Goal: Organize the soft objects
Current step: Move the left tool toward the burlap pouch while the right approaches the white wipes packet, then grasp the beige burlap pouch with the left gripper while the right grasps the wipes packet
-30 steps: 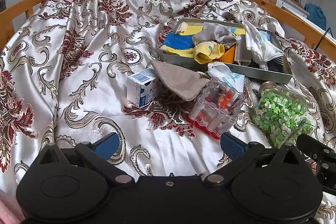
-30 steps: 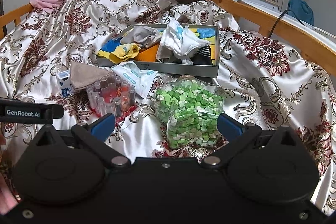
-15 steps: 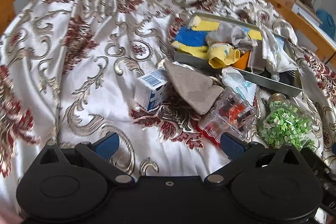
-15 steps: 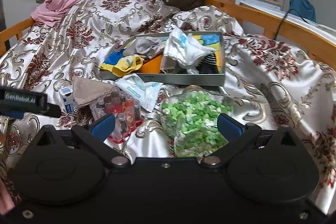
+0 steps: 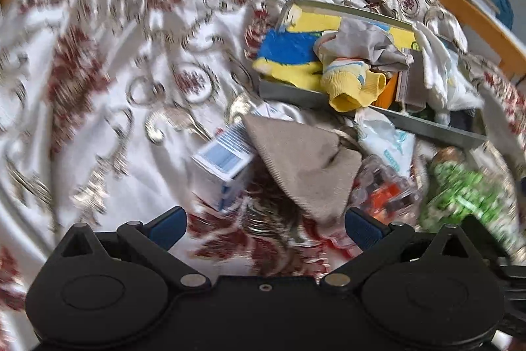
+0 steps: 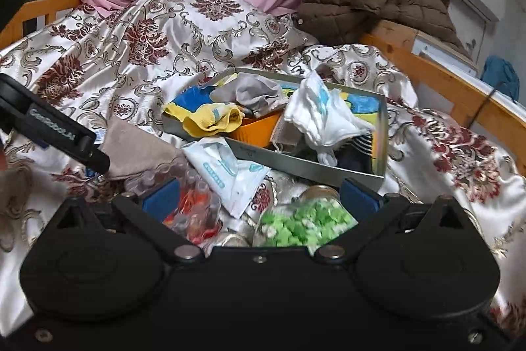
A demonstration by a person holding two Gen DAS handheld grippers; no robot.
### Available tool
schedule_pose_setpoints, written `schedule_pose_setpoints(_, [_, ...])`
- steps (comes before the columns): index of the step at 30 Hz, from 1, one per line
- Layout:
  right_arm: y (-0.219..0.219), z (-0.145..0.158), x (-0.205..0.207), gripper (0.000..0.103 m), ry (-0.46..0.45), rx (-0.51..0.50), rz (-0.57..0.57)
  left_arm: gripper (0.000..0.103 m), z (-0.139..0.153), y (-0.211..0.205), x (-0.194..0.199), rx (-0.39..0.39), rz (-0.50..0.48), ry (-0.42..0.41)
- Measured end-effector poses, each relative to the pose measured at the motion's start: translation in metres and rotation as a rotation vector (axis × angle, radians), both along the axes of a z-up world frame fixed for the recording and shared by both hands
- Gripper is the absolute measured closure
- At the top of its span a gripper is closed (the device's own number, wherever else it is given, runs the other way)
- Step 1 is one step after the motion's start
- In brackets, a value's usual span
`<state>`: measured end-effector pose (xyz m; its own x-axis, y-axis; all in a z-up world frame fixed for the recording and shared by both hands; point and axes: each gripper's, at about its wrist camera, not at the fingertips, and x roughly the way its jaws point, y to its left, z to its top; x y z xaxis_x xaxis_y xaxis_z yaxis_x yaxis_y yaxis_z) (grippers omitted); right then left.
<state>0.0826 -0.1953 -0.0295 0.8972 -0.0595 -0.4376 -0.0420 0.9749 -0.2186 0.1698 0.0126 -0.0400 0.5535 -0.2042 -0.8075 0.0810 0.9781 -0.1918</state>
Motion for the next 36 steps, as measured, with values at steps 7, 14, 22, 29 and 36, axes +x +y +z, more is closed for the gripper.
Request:
schedule_pose_setpoints(7, [0.003, -0.004, 0.052, 0.001, 0.075, 0.004, -0.008, 0.001, -0.007, 0.007, 0.012, -0.156, 0.059, 0.064])
schedule_pose_setpoints(14, [0.018, -0.008, 0.095, 0.001, 0.112, -0.055, 0.032, 0.001, -0.025, 0.012, 0.022, -0.259, 0.105, 0.159])
schedule_pose_setpoints(22, [0.047, -0.009, 0.133, 0.001, 0.194, -0.141, 0.113, 0.001, -0.029, 0.022, 0.023, -0.351, 0.162, 0.163])
schedule_pose_setpoints(29, [0.055, -0.016, 0.15, 0.001, 0.21, -0.105, 0.122, 0.01, -0.034, 0.03, 0.022, -0.389, 0.21, 0.124])
schedule_pose_setpoints(36, [0.049, -0.03, 0.168, 0.001, 0.247, -0.055, 0.097, 0.026, -0.043, 0.032, 0.028, -0.458, 0.197, 0.112])
